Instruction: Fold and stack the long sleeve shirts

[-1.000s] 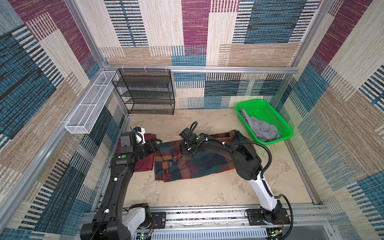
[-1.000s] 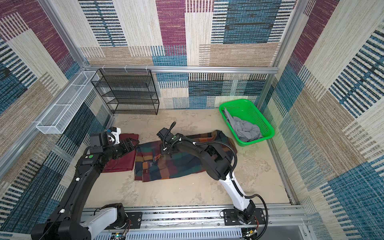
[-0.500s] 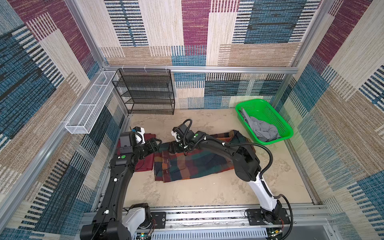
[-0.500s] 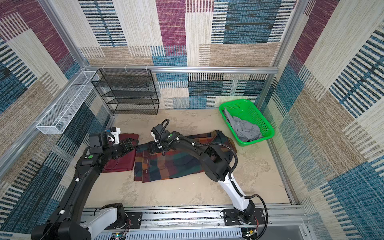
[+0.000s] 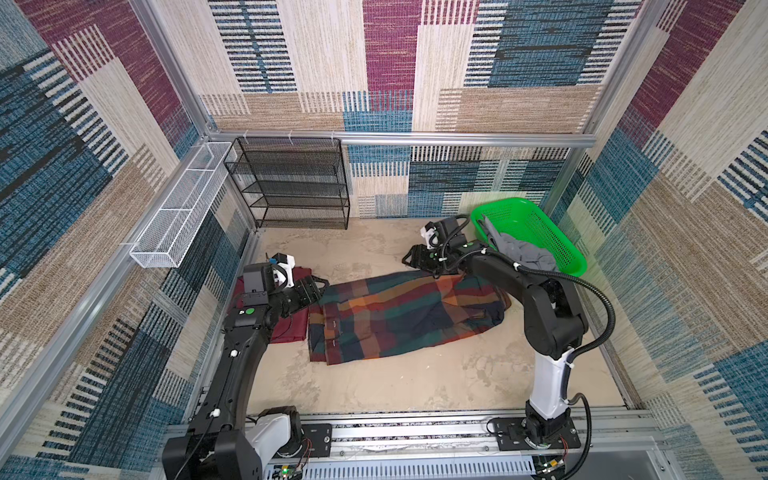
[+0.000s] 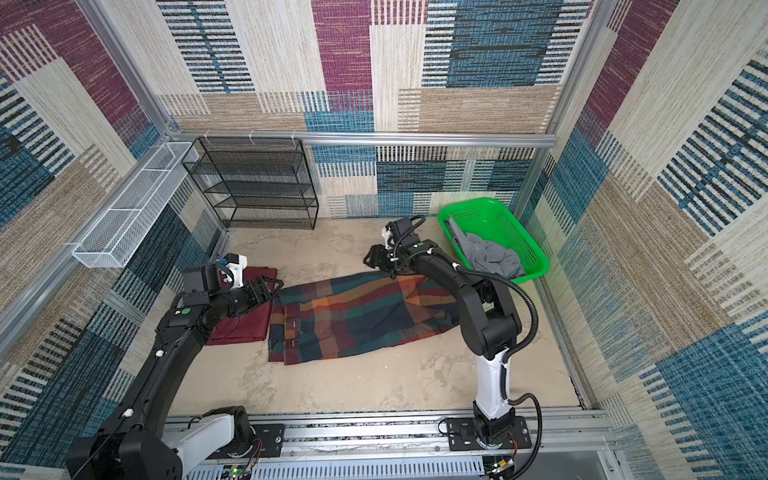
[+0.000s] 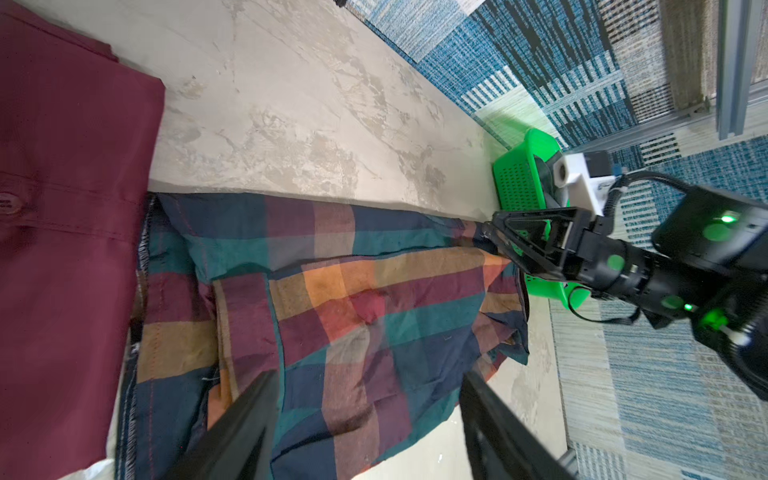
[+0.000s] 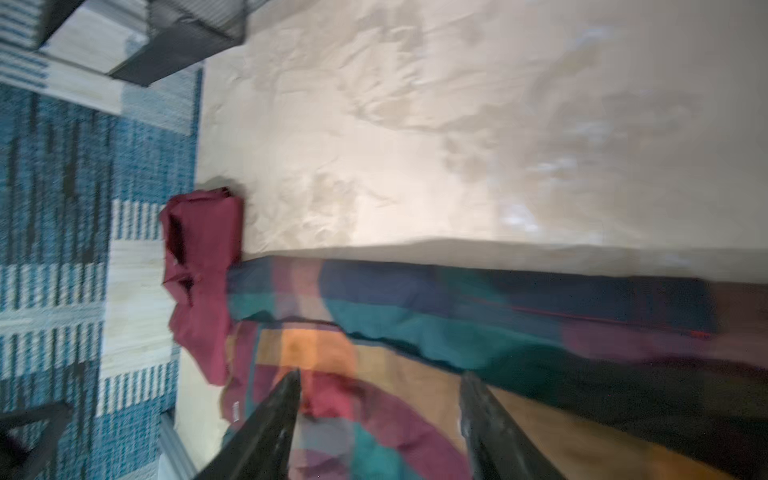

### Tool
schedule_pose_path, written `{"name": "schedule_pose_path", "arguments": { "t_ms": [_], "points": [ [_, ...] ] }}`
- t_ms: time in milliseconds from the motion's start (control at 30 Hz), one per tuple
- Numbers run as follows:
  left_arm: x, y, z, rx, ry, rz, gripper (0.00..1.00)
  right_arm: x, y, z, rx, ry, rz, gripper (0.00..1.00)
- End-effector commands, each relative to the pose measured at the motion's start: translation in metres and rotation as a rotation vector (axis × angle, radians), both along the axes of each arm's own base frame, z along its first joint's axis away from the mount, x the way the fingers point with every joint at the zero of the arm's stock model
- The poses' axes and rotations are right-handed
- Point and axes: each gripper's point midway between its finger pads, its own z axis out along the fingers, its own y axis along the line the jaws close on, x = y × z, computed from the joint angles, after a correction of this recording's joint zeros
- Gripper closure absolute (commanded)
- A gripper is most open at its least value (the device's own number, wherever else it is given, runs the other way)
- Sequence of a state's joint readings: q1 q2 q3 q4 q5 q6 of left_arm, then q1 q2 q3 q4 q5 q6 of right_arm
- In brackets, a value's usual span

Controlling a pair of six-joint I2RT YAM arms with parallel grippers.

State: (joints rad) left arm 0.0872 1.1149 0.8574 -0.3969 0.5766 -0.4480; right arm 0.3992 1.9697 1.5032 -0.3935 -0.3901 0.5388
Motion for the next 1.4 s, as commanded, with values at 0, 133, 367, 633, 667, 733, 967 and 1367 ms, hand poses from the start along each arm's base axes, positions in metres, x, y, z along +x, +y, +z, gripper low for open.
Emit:
{"name": "schedule_pose_path", "arguments": {
  "t_ms": [0, 133, 367, 633, 667, 733, 967, 1367],
  "points": [
    [0.009, -0.013, -0.003, -0.058, 0.022, -0.032, 0.28, 0.018, -0.042, -0.02, -0.03, -0.01, -0.071, 0.37],
    [0.018, -0.028, -0.025, -0.049, 0.122, -0.059, 0.29, 0.024, -0.099, -0.06, -0.054, 0.058, -0.212, 0.38],
    [0.023, -0.029, -0.066, -0.083, 0.268, -0.024, 0.31, 0.012, -0.133, -0.105, -0.119, 0.135, -0.325, 0.38],
    [0.034, -0.016, -0.073, -0.033, 0.323, 0.043, 0.3, 0.002, -0.144, -0.024, -0.095, -0.035, -0.37, 0.36],
    [0.037, -0.016, -0.072, -0.036, 0.32, 0.052, 0.3, -0.002, -0.146, -0.013, -0.094, -0.055, -0.379, 0.35],
    [0.043, -0.016, -0.076, -0.046, 0.336, 0.067, 0.3, -0.015, -0.155, 0.0, -0.114, -0.063, -0.41, 0.34],
    [0.06, -0.03, -0.096, -0.105, 0.409, 0.056, 0.31, -0.085, -0.172, -0.028, -0.109, 0.049, -0.498, 0.31],
    [0.045, -0.043, -0.148, -0.111, 0.546, 0.047, 0.33, -0.108, -0.192, -0.093, -0.141, 0.2, -0.517, 0.32]
  ]
}}
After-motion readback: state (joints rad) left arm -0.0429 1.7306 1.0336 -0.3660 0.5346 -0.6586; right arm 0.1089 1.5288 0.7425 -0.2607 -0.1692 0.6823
